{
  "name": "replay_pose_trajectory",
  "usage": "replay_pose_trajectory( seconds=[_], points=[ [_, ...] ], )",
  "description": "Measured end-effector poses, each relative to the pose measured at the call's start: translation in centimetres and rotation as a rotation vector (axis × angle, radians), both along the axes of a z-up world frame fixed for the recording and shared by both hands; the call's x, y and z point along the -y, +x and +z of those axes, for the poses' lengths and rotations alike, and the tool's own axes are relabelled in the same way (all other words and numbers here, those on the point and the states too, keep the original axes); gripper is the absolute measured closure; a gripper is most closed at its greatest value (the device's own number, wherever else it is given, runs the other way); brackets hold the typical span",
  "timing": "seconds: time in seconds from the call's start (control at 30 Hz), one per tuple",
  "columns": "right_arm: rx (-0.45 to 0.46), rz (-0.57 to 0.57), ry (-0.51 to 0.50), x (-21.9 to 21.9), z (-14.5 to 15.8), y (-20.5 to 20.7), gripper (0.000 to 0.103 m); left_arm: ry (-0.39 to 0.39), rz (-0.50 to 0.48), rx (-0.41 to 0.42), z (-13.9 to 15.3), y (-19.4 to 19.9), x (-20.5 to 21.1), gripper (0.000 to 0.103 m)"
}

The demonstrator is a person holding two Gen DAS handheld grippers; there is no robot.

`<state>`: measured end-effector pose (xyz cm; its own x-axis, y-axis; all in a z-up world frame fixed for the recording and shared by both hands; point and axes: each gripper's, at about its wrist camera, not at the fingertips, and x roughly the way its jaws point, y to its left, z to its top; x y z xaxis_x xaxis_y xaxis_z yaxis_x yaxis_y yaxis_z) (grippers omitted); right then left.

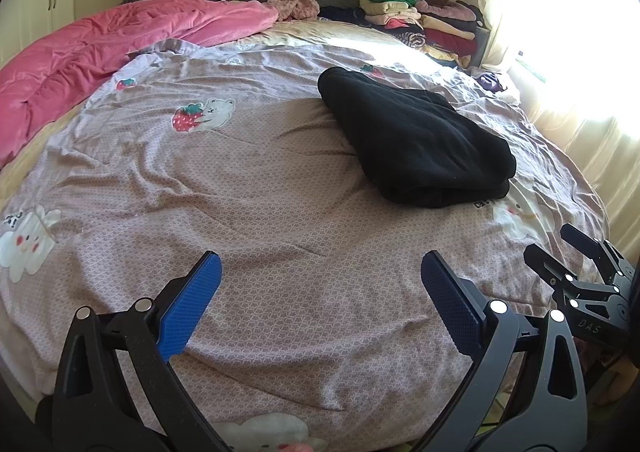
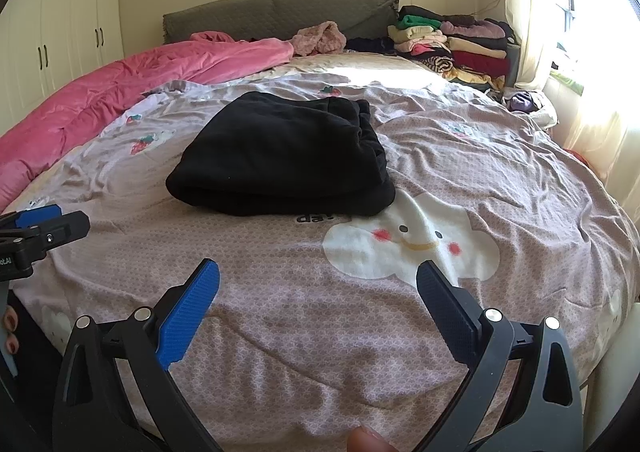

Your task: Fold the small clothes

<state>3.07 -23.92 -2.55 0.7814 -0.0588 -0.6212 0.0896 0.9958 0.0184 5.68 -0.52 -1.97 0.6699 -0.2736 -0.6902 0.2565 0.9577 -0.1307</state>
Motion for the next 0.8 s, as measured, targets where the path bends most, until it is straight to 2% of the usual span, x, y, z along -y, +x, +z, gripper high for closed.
replay_pose_trajectory(
  seconds=[0.8],
  points=[
    [-0.003,-0.006,0.000,0.00,-0.08,0.08,0.005,-0.005,-0.006,0.001,0.07,-0.20,-0.04,0.009]
  ],
)
